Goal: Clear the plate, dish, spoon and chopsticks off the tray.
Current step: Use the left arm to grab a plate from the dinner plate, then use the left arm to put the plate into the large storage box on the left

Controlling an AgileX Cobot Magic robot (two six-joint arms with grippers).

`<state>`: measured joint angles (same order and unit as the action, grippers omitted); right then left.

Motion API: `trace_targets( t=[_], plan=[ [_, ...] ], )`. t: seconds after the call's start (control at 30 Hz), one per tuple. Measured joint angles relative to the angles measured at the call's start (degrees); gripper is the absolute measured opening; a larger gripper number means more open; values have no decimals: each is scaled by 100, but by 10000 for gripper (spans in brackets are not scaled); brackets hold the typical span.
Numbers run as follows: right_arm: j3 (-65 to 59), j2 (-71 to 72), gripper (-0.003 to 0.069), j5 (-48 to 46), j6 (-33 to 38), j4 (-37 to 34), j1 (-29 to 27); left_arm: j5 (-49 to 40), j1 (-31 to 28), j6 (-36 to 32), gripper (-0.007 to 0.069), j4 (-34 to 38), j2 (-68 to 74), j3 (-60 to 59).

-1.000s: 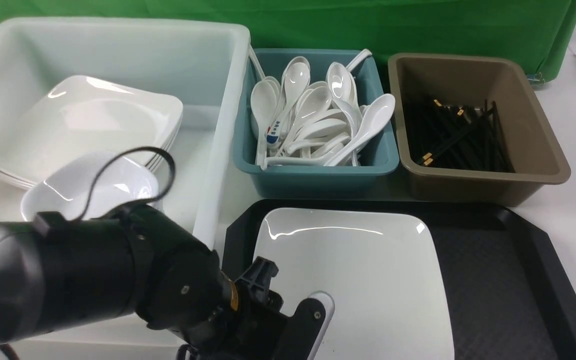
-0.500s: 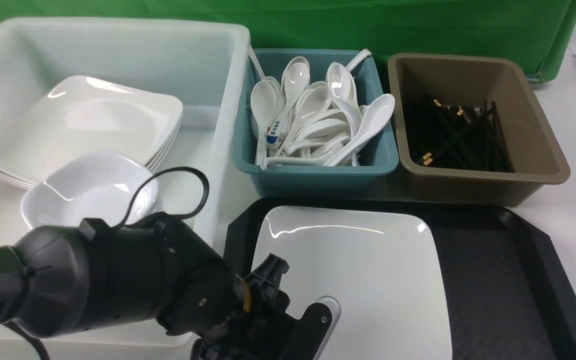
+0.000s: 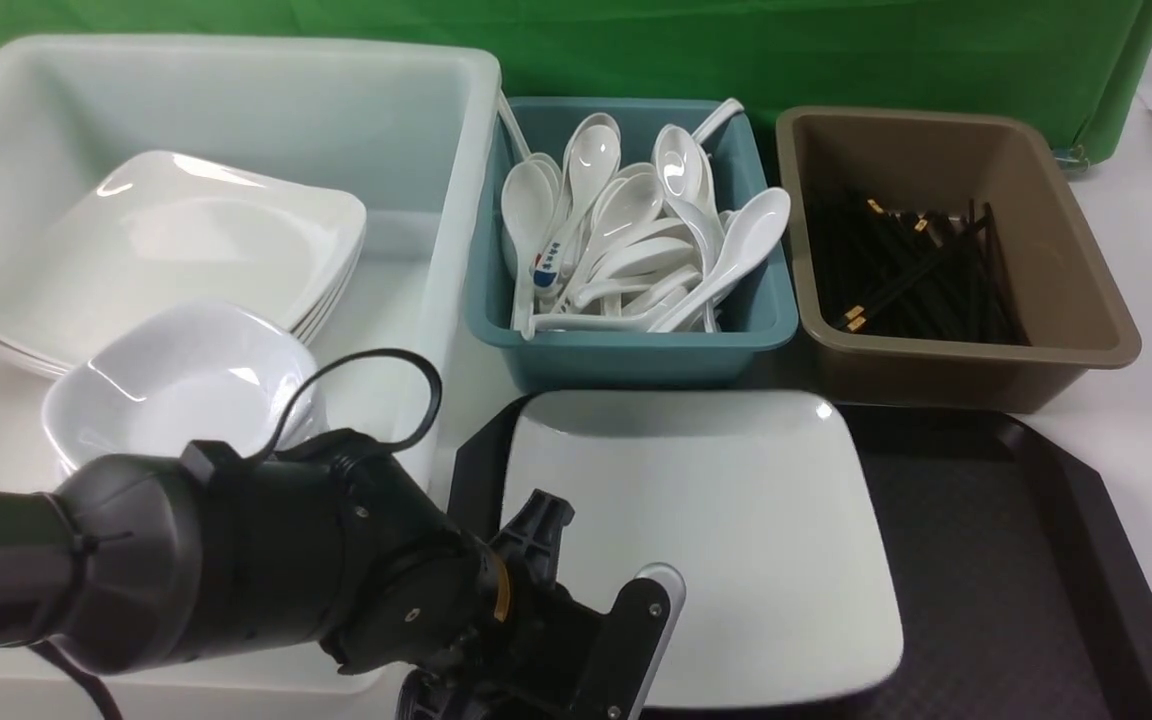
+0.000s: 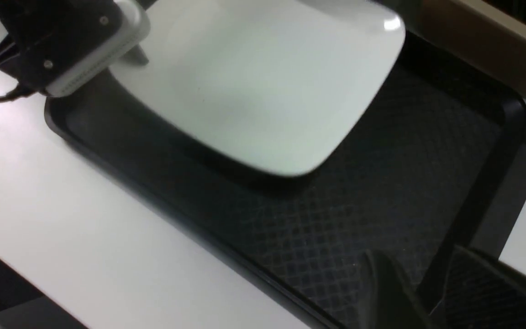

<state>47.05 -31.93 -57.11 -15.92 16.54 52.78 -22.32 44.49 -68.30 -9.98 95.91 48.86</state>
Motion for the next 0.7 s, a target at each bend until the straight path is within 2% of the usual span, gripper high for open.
trace_targets(
  t=[0.2,0.3,0.37,0.47,0.7],
  plan=[
    [0,0,237,-110,0,-41,0,-216,134,136,176,170,-260,0],
    [0,0,237,-129,0,-52,0,-331,522,345,94,223,-672,0],
    [0,0,237,-129,0,-54,0,-416,741,522,67,255,-874,0],
    [0,0,237,-108,0,-54,0,-702,1156,802,50,295,-1234,0],
    [77,0,237,-70,0,-46,0,-1143,1711,1211,25,334,-1978,-10]
  ],
)
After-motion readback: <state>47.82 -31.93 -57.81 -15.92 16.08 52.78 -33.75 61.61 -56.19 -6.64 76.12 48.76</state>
